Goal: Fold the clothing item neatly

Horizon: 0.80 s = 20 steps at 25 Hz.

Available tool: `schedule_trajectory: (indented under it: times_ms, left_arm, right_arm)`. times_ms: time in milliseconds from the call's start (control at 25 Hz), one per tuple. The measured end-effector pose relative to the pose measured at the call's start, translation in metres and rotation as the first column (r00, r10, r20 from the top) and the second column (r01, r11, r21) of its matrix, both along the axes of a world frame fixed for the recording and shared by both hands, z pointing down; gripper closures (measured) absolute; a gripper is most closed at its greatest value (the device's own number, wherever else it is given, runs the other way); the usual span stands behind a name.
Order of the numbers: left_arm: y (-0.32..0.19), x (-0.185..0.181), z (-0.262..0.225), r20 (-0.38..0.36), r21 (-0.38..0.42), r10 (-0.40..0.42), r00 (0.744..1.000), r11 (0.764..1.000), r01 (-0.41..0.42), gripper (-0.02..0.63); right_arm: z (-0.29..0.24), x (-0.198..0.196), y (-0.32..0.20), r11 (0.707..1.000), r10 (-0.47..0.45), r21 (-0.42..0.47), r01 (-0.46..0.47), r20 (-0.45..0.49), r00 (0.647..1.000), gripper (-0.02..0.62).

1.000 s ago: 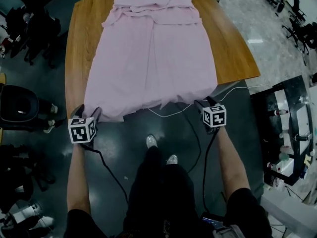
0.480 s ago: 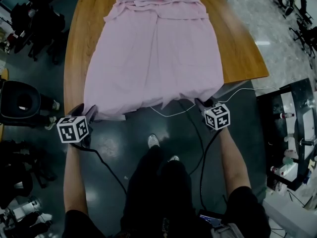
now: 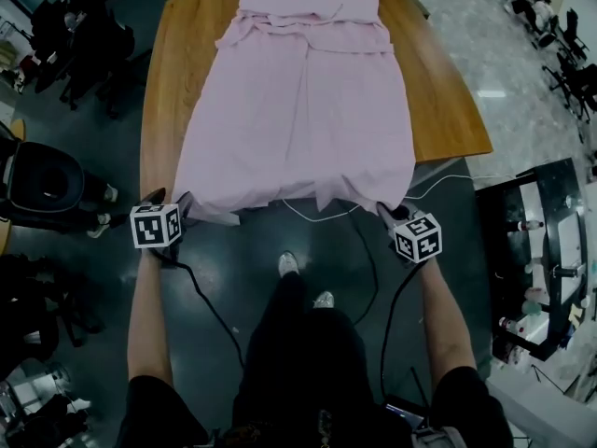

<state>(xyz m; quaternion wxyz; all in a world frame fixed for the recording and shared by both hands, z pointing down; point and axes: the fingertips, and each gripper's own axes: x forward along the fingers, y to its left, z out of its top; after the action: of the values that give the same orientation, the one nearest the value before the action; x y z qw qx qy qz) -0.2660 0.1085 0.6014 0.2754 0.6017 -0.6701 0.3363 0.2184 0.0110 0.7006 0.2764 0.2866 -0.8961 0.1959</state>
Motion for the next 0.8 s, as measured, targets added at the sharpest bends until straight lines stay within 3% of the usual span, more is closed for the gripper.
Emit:
schedule_trajectory:
  times_ms: [240,400,520,800]
  left_arm:
    - [0.005,-0.007,0.021,-0.13,-0.057,-0.052,0.99,0.997,0.045,0.331]
    - [0.007,0.004,0.023,-0.203,-0.086,-0.056,0.978,0.996,0.039,0.435]
    - [0.013,0.016,0.016,-0.203,-0.118,-0.018,0.979,0.993,-0.006,0.567]
    - [-0.008,0.052,-0.044,-0.247,0.0,0.067,0.967,0.998,-0.069,0.575]
  right_arm:
    - [-0.046,-0.003,0.017,1.0,0.02,0.019,-0.019,-0.033,0.999,0.581]
    - [-0.082,-0.003,0.021,0.999,0.033,0.043,-0.032,-0.015,0.999,0.581]
    - [-0.106,-0.004,0.023,0.998,0.037,0.06,-0.037,-0.005,0.999,0.581]
    - [-0.164,-0.01,0.014,0.991,0.027,0.13,-0.031,0.035,0.999,0.581]
